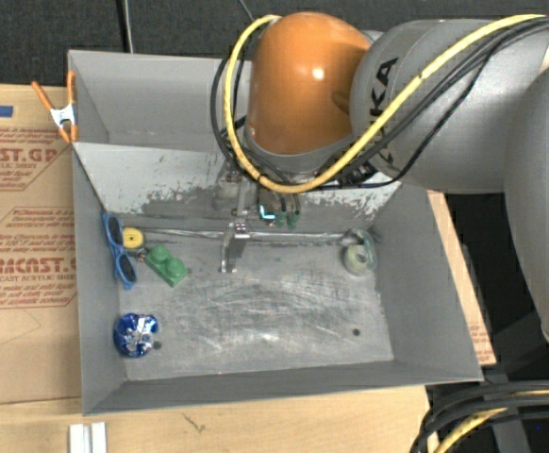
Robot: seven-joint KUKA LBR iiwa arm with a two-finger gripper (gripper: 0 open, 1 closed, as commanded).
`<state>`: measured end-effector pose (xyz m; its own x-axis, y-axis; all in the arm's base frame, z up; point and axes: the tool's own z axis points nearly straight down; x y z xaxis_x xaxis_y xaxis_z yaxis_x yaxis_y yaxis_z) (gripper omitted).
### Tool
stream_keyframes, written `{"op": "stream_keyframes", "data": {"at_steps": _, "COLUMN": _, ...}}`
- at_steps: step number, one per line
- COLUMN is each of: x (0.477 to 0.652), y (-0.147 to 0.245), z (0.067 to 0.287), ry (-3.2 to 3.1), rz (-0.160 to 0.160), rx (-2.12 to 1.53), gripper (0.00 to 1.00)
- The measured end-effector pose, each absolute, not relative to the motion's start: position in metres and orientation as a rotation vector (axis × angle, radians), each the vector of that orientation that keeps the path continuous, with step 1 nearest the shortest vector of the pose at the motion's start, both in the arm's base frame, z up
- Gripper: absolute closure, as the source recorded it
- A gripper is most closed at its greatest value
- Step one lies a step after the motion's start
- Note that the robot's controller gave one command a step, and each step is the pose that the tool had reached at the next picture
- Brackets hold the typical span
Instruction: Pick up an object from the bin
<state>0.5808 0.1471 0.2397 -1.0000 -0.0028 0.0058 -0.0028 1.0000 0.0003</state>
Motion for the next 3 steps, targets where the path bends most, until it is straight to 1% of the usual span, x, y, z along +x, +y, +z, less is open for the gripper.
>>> {"op": "stream_keyframes", "data": {"at_steps": 1, "x": 0.5157, "y": 0.1290, "z": 0.0975, "ry": -3.109, "rz": 0.000, "rx": 0.398, "gripper": 0.00}}
{"op": "stream_keyframes", "data": {"at_steps": 2, "x": 0.5181, "y": 0.1295, "z": 0.1005, "ry": -3.116, "rz": -0.002, "rx": 0.398, "gripper": 1.00}}
{"op": "stream_keyframes", "data": {"at_steps": 3, "x": 0.5181, "y": 0.1293, "z": 0.1005, "ry": -3.116, "rz": -0.002, "rx": 0.397, "gripper": 0.00}}
